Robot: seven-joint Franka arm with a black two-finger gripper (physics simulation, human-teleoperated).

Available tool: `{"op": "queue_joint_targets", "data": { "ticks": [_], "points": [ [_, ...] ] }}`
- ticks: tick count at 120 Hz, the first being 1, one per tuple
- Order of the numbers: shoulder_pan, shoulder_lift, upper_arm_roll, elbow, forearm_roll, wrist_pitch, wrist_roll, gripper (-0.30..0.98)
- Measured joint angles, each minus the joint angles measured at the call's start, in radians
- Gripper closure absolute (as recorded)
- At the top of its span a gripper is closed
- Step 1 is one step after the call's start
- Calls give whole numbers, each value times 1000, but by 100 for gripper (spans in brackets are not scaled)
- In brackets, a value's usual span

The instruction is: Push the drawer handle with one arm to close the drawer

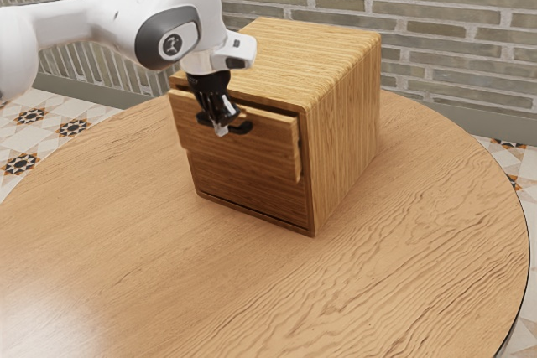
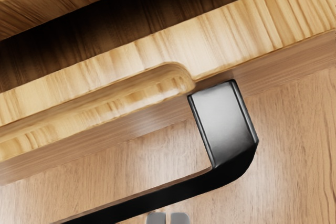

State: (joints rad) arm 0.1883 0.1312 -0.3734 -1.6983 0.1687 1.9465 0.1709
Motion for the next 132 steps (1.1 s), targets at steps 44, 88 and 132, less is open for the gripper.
{"op": "queue_joint_targets", "data": {
  "ticks": [44,88,132],
  "points": [
    [-2,76,1,83,65,-3,3,79],
    [5,-392,3,-279,-64,-103,-36,64],
    [-1,-616,46,-408,-323,-324,-35,12]
  ]
}}
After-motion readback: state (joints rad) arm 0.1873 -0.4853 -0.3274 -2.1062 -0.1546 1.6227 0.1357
